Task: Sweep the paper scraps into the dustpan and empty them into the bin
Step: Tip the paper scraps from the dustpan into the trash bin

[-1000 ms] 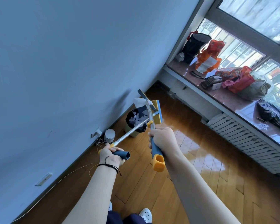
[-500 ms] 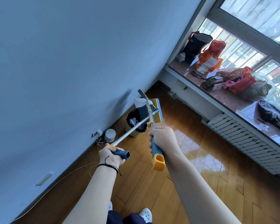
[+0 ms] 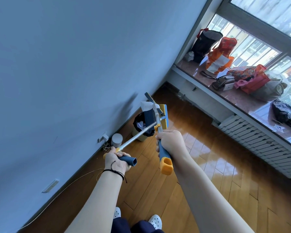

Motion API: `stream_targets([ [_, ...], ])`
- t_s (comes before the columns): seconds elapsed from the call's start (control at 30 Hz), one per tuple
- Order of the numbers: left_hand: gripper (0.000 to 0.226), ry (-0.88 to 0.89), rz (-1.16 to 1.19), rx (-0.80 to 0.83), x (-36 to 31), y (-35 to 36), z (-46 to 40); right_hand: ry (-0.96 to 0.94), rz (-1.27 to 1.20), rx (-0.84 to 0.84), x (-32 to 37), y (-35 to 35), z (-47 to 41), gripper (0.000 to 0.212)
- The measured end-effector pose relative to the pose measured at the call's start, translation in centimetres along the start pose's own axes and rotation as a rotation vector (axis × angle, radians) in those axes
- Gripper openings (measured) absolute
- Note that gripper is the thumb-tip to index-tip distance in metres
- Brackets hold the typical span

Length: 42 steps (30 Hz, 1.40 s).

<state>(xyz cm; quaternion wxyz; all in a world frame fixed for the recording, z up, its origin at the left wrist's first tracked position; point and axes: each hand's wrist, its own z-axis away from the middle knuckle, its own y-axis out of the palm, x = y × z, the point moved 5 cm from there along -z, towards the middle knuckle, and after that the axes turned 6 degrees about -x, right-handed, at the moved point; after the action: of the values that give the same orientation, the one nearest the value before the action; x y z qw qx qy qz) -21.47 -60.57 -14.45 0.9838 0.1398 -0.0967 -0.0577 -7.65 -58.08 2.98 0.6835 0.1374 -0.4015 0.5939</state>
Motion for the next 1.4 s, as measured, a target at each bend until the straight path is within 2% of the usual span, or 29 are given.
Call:
stream_targets([
  [0.17, 0.050, 0.111, -0.339, -0.024, -0.6, 2.1, 1.7, -0.006, 0.014, 0.001, 0.2, -0.5, -0.2, 0.014],
  [0.3, 0.048, 0.277, -0.548, 0.030, -0.6, 4.3, 2.6, 0.023, -0.013, -0.008, 0.2, -1.0, -0.8, 0.011],
  [0.57, 0.047, 0.588, -0.832, 0.072, 1.6, 7.6, 4.7, 0.112, -0.049, -0.013, 0.2, -2.5, -3.1, 0.002],
  [0.67, 0.040, 0.668, -0.953, 0.090, 2.2, 9.2, 5.5, 0.164, -0.129, 0.009, 0.7, -2.8, -3.6, 0.016],
  [0.73, 0.037, 0.719, -1.031, 0.124, 2.7, 10.5, 6.3, 0.130, -0.142, -0.018, 1.6, -3.5, -3.9, 0.025],
  [0.9, 0.044, 0.921, -1.273, 0.205, 4.6, 13.8, 8.0, 0.120, -0.284, -0.047, 3.7, -5.2, -4.1, 0.018],
  [0.97, 0.044, 1.008, -1.400, 0.213, 5.2, 15.1, 8.3, 0.132, -0.342, -0.049, 4.1, -5.8, -4.5, 0.026],
  [1.1, 0.032, 1.193, -1.681, 0.289, 7.5, 17.9, 8.9, 0.170, -0.413, -0.087, 5.6, -7.5, -5.9, 0.035],
  [1.2, 0.036, 1.370, -1.907, 0.351, 9.8, 20.2, 9.4, 0.197, -0.472, -0.091, 6.7, -9.3, -7.0, 0.039],
  [1.3, 0.027, 1.512, -2.100, 0.411, 12.4, 22.6, 9.4, 0.237, -0.547, -0.073, 7.8, -11.2, -8.7, 0.043],
  [1.4, 0.020, 1.623, -2.252, 0.513, 15.4, 25.3, 9.2, 0.223, -0.632, -0.072, 9.8, -13.4, -10.6, 0.035],
])
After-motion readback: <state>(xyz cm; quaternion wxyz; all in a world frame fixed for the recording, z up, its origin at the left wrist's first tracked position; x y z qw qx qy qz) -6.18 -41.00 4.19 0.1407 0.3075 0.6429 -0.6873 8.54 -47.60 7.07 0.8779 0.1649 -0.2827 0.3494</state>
